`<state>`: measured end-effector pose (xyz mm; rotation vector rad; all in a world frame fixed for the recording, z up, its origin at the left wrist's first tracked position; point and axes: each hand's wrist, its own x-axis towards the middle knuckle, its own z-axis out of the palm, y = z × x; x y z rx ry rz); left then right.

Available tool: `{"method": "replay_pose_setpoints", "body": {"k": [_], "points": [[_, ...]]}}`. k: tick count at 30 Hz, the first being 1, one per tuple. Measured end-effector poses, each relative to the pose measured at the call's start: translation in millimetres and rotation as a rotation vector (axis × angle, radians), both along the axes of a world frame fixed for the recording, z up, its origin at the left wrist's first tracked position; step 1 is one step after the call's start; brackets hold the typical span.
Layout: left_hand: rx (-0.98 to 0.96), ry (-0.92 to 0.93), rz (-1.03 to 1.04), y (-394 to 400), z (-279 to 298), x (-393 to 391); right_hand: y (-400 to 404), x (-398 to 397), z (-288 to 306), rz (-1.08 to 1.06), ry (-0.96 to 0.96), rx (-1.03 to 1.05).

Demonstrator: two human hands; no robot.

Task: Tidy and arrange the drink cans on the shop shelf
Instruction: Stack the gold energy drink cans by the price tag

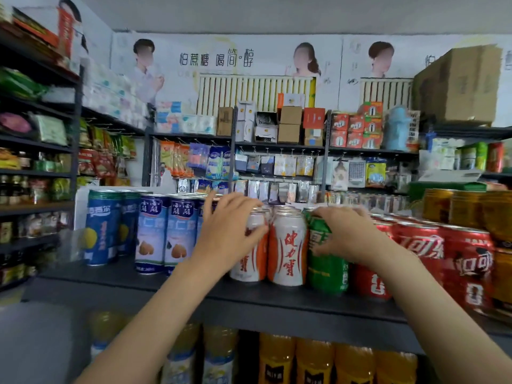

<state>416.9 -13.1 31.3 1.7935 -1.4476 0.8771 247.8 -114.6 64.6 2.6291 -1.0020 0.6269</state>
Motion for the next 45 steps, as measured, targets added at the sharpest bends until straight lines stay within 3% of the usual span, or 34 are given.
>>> {"method": "replay_pose_setpoints", "body": {"k": [3, 12, 15, 19, 24, 26, 36, 45], "points": [[0.193, -0.158, 0.042, -3, 3, 13, 3, 12, -2, -0.109, 0.001, 0.025], [0.2, -0.259, -0.083, -2, 7, 20, 20, 29, 1, -0.325, 0.014, 0.047], [0.26, -0.212, -0.163, 6, 16, 24, 30, 26, 9, -0.238, 0.047, 0.098], [0.302, -0.022, -0.261, 13, 66, 39, 29, 23, 44, 0.028, -0.105, 0.206], [0.725, -0.024, -0.235, -22, 94, 45, 1, 51, 49, 0.022, -0.039, 0.298], [0.812, -0.02, -0.219, -32, 93, 45, -9, 56, 46, 0.027, -0.079, 0.298], [0.653, 0.013, -0.169, -42, 83, 44, -16, 62, 44, 0.073, -0.17, 0.271], [0.701, 0.0, -0.187, -40, 84, 48, -12, 70, 44, 0.017, -0.162, 0.206]]}}
